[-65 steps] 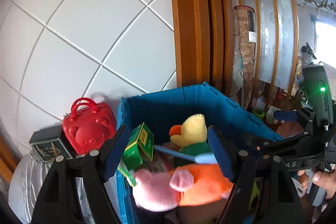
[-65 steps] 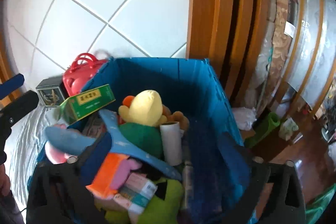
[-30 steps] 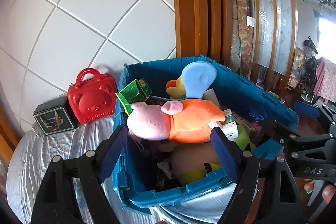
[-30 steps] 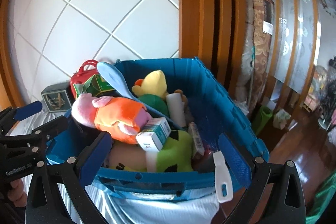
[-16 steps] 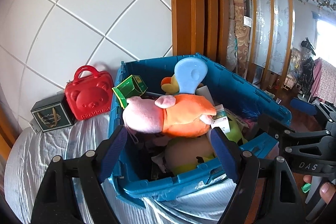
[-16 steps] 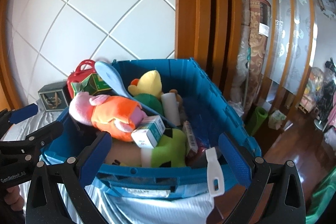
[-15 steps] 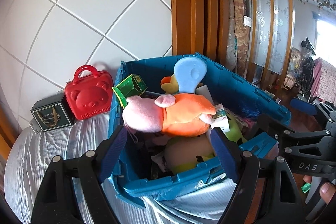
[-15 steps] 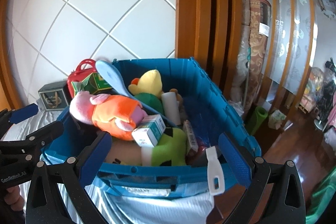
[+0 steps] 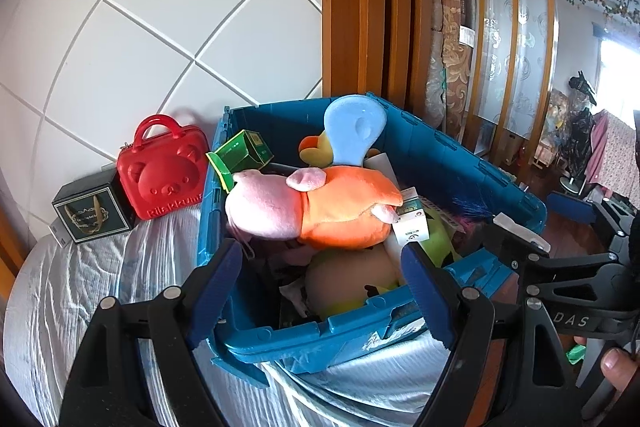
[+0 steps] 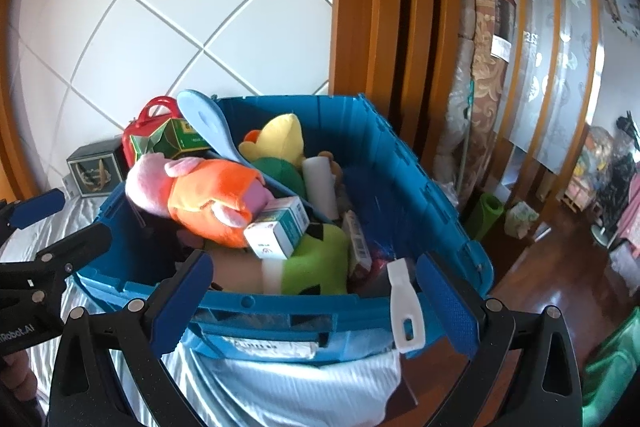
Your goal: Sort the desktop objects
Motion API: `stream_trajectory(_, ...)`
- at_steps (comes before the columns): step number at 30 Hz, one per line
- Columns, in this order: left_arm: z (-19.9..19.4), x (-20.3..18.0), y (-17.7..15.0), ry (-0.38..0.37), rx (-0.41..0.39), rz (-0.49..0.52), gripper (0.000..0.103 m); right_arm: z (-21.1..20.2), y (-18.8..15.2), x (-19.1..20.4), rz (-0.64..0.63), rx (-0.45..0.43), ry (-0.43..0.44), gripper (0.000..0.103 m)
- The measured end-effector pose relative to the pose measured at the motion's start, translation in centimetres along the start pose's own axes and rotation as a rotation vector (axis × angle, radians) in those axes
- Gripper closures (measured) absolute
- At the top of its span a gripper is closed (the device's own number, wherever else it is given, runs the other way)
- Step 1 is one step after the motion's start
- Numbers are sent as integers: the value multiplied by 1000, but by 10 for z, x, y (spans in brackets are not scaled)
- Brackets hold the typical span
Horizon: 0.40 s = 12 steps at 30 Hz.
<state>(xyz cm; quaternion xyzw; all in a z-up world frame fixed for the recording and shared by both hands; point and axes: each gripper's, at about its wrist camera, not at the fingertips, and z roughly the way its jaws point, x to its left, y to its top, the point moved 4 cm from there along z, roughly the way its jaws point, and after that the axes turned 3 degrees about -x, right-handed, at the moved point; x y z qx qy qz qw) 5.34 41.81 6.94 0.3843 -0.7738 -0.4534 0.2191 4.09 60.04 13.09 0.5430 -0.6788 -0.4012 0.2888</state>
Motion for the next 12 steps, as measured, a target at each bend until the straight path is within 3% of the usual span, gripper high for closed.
stream_trajectory(12,1,-3,-1,-6,-7,1,21,2,0,0,-2,2,0,0)
